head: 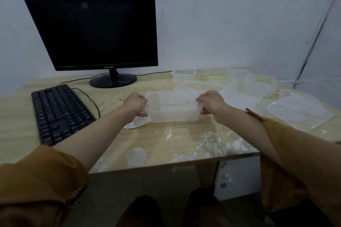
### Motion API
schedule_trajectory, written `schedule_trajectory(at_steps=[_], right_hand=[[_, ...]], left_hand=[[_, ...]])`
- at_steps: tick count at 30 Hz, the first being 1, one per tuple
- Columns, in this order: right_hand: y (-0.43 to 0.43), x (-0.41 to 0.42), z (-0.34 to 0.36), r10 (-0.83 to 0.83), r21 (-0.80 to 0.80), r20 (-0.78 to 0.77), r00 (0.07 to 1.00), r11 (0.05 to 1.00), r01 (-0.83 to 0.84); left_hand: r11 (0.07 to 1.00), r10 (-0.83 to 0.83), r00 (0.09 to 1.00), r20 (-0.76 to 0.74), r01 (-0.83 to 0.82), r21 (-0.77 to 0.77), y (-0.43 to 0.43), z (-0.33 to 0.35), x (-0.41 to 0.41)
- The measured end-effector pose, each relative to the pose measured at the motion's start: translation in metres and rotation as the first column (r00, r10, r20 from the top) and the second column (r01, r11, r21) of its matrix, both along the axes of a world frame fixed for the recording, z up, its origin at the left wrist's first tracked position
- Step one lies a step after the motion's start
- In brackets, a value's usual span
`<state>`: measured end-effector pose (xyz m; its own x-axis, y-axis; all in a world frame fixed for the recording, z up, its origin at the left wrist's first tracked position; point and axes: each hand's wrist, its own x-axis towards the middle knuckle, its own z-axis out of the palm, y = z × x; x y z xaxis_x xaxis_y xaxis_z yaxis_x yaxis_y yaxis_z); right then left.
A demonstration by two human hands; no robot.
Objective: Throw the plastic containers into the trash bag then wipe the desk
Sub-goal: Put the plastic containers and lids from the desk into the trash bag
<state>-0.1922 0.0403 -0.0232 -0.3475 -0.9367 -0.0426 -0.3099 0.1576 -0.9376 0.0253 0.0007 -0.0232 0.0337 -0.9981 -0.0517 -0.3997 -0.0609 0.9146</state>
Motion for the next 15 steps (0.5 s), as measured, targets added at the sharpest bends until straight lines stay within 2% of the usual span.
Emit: schedule_trajectory(at_steps=[5,10,11,12,13,14,15], right_hand=[[-0.007,-0.001,0.004,-0.012,0.003,-0.209,0.978,1.0,0.013],[-0.01,0.0,0.006,-0.037,-0.019,-0.35,0.936,0.999,0.033],[-0.01,0.0,0.005,-0.032,-0.018,-0.411,0.911,0.999,0.027],[-0.01,0.001,0.004,-0.027,-0.01,-0.497,0.867,1.0,0.025],[-0.01,0.003,0.004,-0.027,-0.011,-0.602,0.798,1.0,0.026],[-0.011,0.005,0.003,-0.042,-0.047,-0.696,0.717,0.999,0.013],[-0.013,0.007,0.003,-0.065,-0.111,-0.752,0.656,0.993,-0.029]], left_hand=[[1.0,0.011,1.0,0.02,-0.011,-0.023,-0.004,-0.002,0.0],[0.999,0.004,1.0,0.031,-0.003,-0.041,-0.005,-0.002,0.001],[0.998,0.005,0.996,0.092,0.001,-0.062,-0.004,-0.001,0.001],[0.995,0.013,0.975,0.221,0.009,-0.1,-0.004,0.0,0.0],[0.988,0.045,0.913,0.406,0.02,-0.155,-0.004,0.001,-0.002],[0.972,0.109,0.812,0.573,0.033,-0.232,-0.005,0.002,-0.005],[0.944,0.186,0.721,0.667,0.058,-0.326,-0.006,0.004,-0.009]])
